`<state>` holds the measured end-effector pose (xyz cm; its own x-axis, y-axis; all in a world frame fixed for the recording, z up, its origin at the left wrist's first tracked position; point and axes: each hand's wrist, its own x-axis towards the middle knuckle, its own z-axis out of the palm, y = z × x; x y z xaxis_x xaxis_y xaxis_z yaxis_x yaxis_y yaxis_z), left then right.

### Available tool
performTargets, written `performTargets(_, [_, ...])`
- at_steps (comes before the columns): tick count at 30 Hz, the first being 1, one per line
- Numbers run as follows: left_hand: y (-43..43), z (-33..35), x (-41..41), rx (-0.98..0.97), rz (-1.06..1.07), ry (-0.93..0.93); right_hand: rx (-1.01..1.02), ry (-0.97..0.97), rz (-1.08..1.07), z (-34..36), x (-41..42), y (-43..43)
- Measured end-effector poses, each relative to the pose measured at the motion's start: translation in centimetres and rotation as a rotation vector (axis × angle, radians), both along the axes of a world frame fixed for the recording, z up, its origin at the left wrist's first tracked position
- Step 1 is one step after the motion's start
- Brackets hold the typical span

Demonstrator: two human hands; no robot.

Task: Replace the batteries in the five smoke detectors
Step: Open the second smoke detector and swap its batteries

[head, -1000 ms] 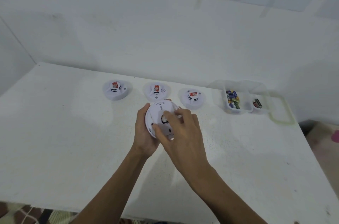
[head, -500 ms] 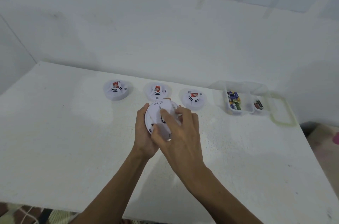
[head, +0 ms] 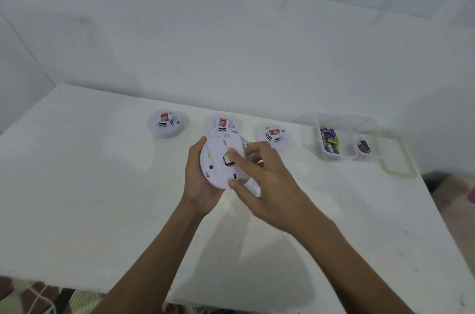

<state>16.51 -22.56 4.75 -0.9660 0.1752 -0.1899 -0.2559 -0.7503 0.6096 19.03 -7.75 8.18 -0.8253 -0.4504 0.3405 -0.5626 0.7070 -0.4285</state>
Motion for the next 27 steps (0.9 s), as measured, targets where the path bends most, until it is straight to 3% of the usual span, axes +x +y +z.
performTargets(6, [0.2, -0.1, 0.1, 0.022, -0.036, 0.024, 0.080, -0.079, 0.106, 0.9, -1.5, 1.8])
performTargets(12, [0.0, -0.4, 0.2, 0.024, -0.021, 0.051, 0.048, -0.061, 0.071, 0.9, -1.4, 1.5])
performTargets(21, [0.6, -0.5, 0.4, -0.164, 0.069, 0.035, -0.034, 0.083, -0.358, 0.3, 1.4, -3.5])
performTargets(27, [1.7, 0.6, 1.2, -0.277, 0.168, 0.068, -0.082, 0.026, -0.469, 0.1, 1.7, -4.8])
